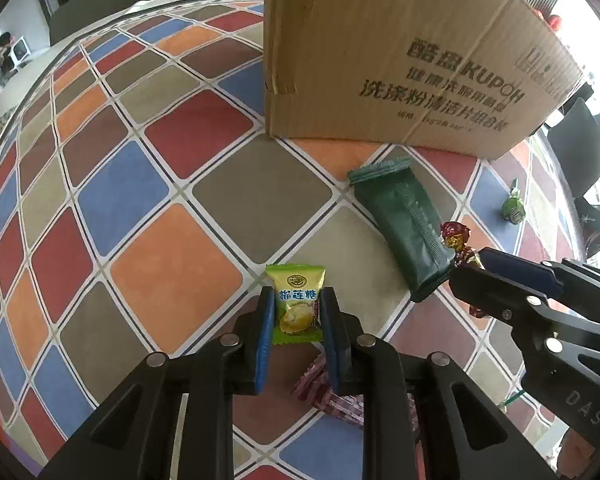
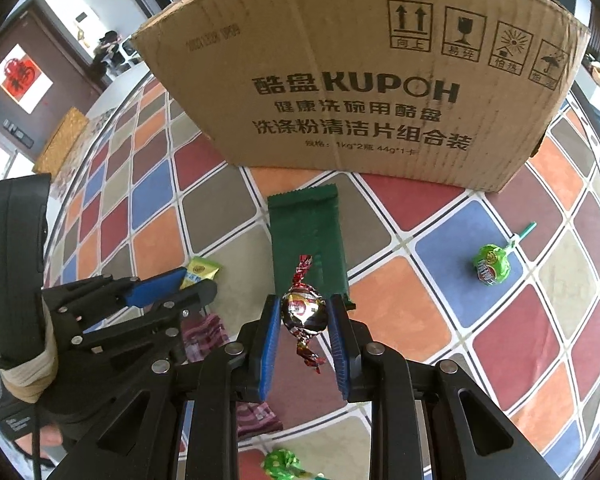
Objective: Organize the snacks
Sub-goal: 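Carry gold candy and yellow-green pack over the box and release both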
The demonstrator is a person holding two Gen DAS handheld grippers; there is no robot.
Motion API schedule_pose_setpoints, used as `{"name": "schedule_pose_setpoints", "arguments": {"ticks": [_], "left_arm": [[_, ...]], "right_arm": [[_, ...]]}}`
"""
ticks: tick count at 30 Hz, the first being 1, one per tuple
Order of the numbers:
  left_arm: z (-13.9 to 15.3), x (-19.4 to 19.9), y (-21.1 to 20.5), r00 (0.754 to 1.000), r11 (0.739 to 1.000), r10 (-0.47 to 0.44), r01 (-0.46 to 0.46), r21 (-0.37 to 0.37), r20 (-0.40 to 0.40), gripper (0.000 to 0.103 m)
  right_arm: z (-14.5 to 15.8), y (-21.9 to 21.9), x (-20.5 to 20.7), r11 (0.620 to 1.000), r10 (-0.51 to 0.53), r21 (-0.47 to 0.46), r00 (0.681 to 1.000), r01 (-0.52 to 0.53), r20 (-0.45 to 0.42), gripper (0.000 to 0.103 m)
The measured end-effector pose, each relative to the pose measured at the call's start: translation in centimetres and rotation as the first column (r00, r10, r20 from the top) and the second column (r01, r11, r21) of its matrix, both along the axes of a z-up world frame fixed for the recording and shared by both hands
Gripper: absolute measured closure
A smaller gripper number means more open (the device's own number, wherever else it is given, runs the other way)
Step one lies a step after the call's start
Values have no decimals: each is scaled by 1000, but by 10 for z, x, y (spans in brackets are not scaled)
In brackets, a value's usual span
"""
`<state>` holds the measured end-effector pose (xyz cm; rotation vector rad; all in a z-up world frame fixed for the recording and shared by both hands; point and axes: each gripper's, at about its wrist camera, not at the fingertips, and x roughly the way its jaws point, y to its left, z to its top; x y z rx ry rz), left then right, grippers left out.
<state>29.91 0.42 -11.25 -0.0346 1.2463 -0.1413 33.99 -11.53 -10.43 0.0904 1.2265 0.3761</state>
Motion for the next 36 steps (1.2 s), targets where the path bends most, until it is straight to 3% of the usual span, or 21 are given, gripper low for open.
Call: {"name": "schedule_pose_setpoints", "arguments": {"ticks": [14, 36], "left_arm": [[54, -12, -3, 992, 998, -8, 16, -63, 122, 80], [157, -5, -27, 936, 989, -47, 94, -118, 349, 81]], "right_arm": [[22, -14, -2, 999, -16, 32, 999, 15, 43, 78], [114, -49, 2, 993, -97, 91, 963, 76, 253, 78]]}}
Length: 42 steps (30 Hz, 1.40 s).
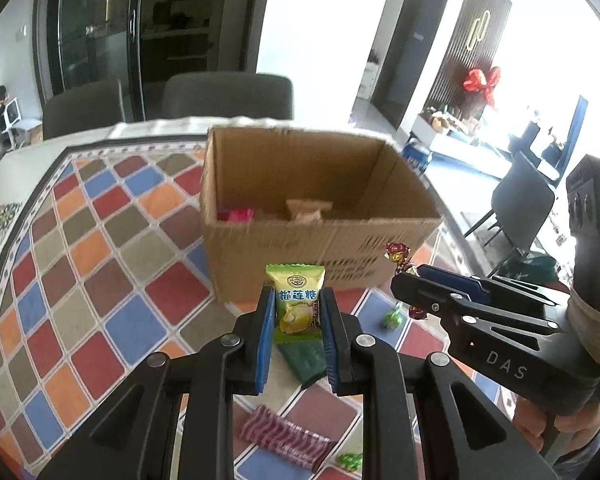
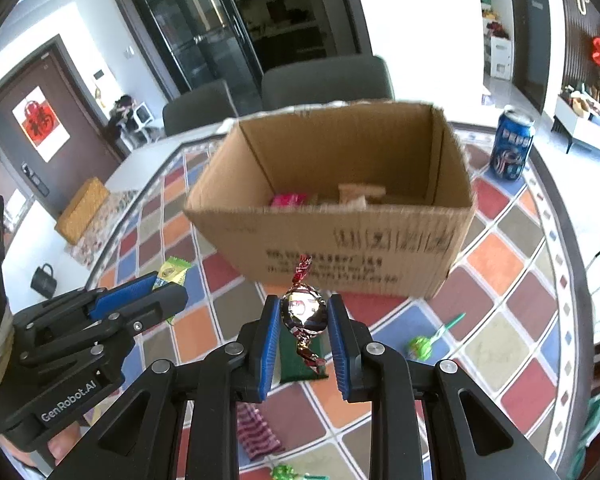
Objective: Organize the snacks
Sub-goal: 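Carry gold candy and yellow-green pack over the box and release both, then move both tools back and grasp the dark green pack with left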
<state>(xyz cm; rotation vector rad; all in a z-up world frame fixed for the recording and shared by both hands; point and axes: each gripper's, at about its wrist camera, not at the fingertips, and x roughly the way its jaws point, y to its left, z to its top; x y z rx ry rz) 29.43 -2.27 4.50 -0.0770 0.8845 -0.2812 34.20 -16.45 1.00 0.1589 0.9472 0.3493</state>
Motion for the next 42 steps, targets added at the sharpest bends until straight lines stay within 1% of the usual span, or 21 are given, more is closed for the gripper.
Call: {"name": "schedule_pose_setpoints", "arguments": {"ticks": [7, 10, 15, 20, 29, 35, 36, 37, 38, 39, 40, 42], "left_arm": [[20, 11, -10, 999, 1000, -8, 9, -23, 38, 81], [29, 17, -12, 998, 1000, -5, 6, -30, 56, 81], [38, 30, -15, 997, 1000, -2, 3, -20, 82, 81], [42, 45, -17, 997, 1000, -1, 1, -6, 83, 81], [41, 74, -17, 997, 1000, 14, -15, 18, 72, 81], [35, 94, -19, 998, 999, 31, -32, 39, 48, 80], [34, 96, -19, 998, 998, 40, -42, 48, 43, 76], [32, 99, -19, 998, 997, 48, -51, 60, 35, 64], [31, 102, -19, 998, 996, 54, -56, 72, 29, 58], [30, 102, -19, 998, 995, 53, -55, 77, 32, 55], [30, 100, -19, 998, 995, 50, -53, 83, 37, 55], [29, 93, -20, 998, 994, 49, -53, 92, 49, 55]], "right_arm": [[27, -10, 6, 1000, -15, 25, 998, 13, 66, 78], [36, -12, 11, 1000, -21, 22, 996, 19, 88, 78], [44, -16, 21, 999, -36, 19, 994, 34, 107, 78], [51, -17, 34, 999, -43, 13, 992, 42, 122, 78], [46, -21, 61, 998, -60, 5, 992, 60, 109, 78], [39, -21, 77, 997, -70, -4, 993, 71, 93, 78], [38, -22, 79, 997, -74, -4, 993, 75, 91, 78], [37, -22, 81, 997, -80, -3, 993, 81, 90, 77], [38, -22, 82, 996, -88, -4, 992, 88, 92, 76], [37, -23, 84, 995, -97, -9, 991, 98, 92, 69], [37, -23, 85, 994, -107, -15, 990, 109, 87, 61], [38, -24, 83, 993, -111, -19, 990, 113, 93, 61]]}}
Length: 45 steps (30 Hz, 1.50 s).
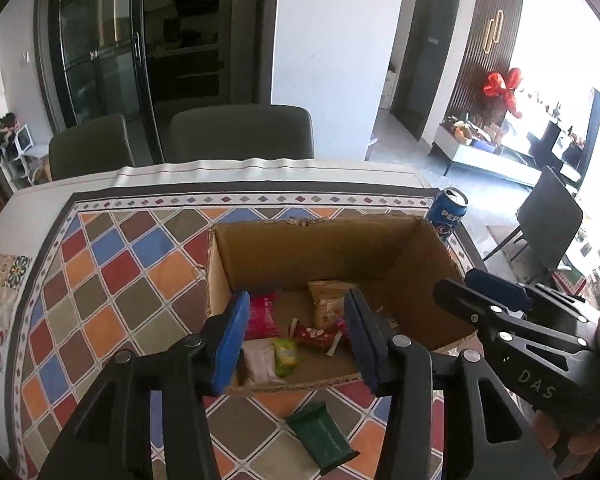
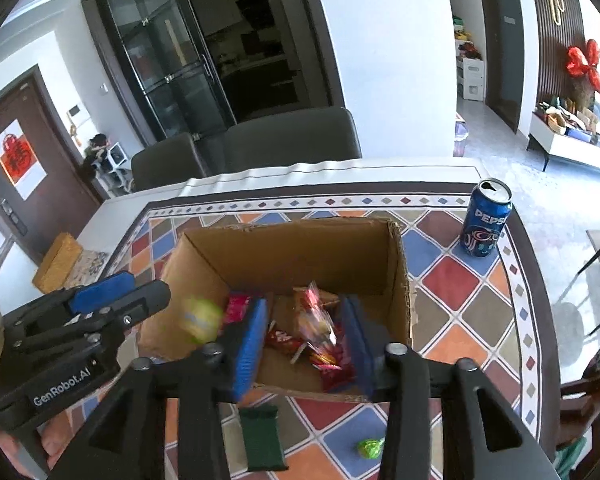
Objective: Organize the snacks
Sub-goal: 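Move both tools back and grasp the dark green pack with left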
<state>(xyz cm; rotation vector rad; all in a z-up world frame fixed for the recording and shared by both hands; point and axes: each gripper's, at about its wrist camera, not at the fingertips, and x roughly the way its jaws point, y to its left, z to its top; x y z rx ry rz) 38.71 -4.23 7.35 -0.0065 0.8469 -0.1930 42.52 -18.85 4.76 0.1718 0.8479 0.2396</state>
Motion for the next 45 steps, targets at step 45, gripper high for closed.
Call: {"name": "schedule_pose_setpoints", "arguments": {"ticks": [45], "left_arm": [[-140, -71, -44, 970, 999, 0, 11, 43, -245, 43]], "right_arm": [[-115, -35, -96, 997, -78, 2, 989, 79, -125, 61]]}}
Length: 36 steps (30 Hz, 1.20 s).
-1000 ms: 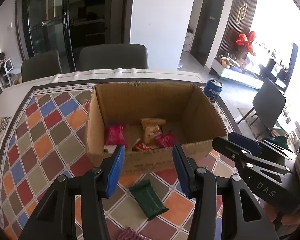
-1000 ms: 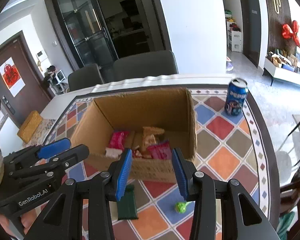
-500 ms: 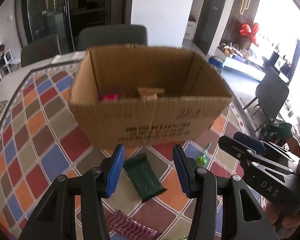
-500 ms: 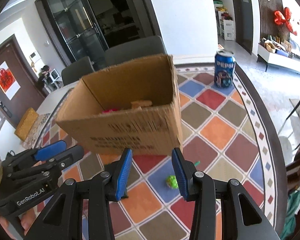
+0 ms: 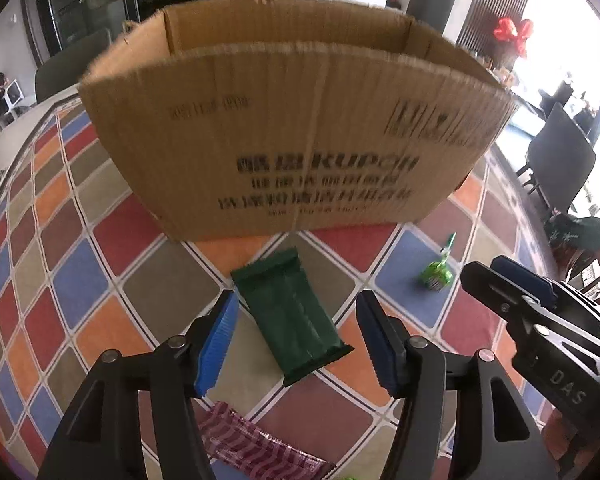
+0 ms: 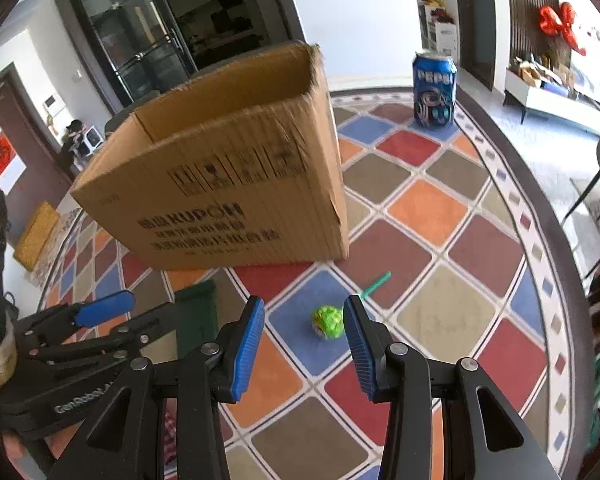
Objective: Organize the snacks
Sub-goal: 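Move both tools back and grasp the dark green pack with left, then grasp the green lollipop by its head with the right gripper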
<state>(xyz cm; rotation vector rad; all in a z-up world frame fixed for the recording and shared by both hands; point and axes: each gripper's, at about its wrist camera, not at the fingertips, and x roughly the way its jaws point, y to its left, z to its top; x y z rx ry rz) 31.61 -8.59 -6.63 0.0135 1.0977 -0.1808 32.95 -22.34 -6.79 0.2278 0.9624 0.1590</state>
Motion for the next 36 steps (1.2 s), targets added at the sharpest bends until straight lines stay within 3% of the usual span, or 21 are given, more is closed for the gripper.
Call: {"name": "schedule_pose_setpoints", "arguments": {"ticks": [10, 26, 27, 30, 36], "left_arm": [[-30, 3, -8, 998, 1000, 10, -9, 15, -61, 42], [-57, 17, -7, 996, 996, 53, -48, 74, -74, 40], [-58, 17, -5, 996, 996, 57, -52, 68, -72, 41], [-58, 19, 1, 995, 994, 86, -82, 73, -56, 58], [-59, 22, 18, 993, 996, 94, -94, 0, -66, 60]], "right_arm": [[-25, -7, -2, 999, -30, 19, 998, 32, -54, 61], [-40, -4, 9, 999, -29, 24, 996, 31, -86, 61], [-41, -4, 11, 999, -28, 26, 996, 31, -87, 61], [-43, -4, 16, 999, -31, 23, 995, 33, -95, 61], [-51, -1, 25, 999, -32, 6, 993, 32, -114, 61]]}}
